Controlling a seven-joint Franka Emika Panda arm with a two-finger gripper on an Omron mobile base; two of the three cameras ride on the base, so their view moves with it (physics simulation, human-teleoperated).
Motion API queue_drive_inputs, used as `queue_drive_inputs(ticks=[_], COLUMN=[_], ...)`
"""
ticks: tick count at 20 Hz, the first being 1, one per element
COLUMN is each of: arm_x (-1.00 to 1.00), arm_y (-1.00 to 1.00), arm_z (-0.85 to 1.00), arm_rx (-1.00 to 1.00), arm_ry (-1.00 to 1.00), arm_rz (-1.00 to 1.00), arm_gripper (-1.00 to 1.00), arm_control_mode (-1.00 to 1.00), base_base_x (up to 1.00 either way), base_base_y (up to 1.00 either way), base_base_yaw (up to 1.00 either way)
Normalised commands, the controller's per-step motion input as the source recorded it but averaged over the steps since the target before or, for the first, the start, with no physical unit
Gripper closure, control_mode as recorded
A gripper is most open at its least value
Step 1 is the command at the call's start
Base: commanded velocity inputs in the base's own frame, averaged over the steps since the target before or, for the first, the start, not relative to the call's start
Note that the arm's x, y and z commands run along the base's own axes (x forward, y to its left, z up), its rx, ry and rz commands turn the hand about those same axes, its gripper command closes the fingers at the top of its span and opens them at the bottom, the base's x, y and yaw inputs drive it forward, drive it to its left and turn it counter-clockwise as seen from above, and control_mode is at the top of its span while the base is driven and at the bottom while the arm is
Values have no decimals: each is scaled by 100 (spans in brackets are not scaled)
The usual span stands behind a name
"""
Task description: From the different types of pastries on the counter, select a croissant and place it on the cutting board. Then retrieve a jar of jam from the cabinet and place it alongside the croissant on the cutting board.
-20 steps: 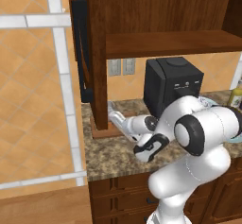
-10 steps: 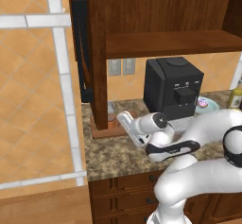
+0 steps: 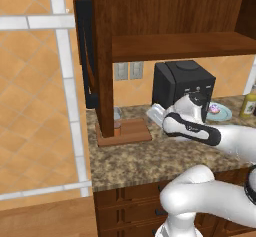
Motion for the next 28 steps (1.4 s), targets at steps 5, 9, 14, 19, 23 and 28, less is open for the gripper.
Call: queue_drive_inputs(ticks=[5, 9, 14, 19, 23, 28], arm_x=[-4, -3, 0, 0, 0, -36], arm_y=[-70, -68, -100, -100, -48, -45], arm_z=[-6, -7, 15, 18, 2, -38], arm_rx=[-7, -6, -2, -6, -6, -15], arm_ry=[6, -1, 0, 2, 3, 0], arm_rz=[14, 11, 29, 29, 20, 1], arm_gripper=[-100, -100, -100, -100, -100, -100], arm_control_mode=[-100, -100, -100, -100, -100, -100], base_base_x=[0, 0, 0, 0, 0, 0], base_base_y=[0, 0, 0, 0, 0, 0], base_base_yaw=[0, 0, 0, 0, 0, 0])
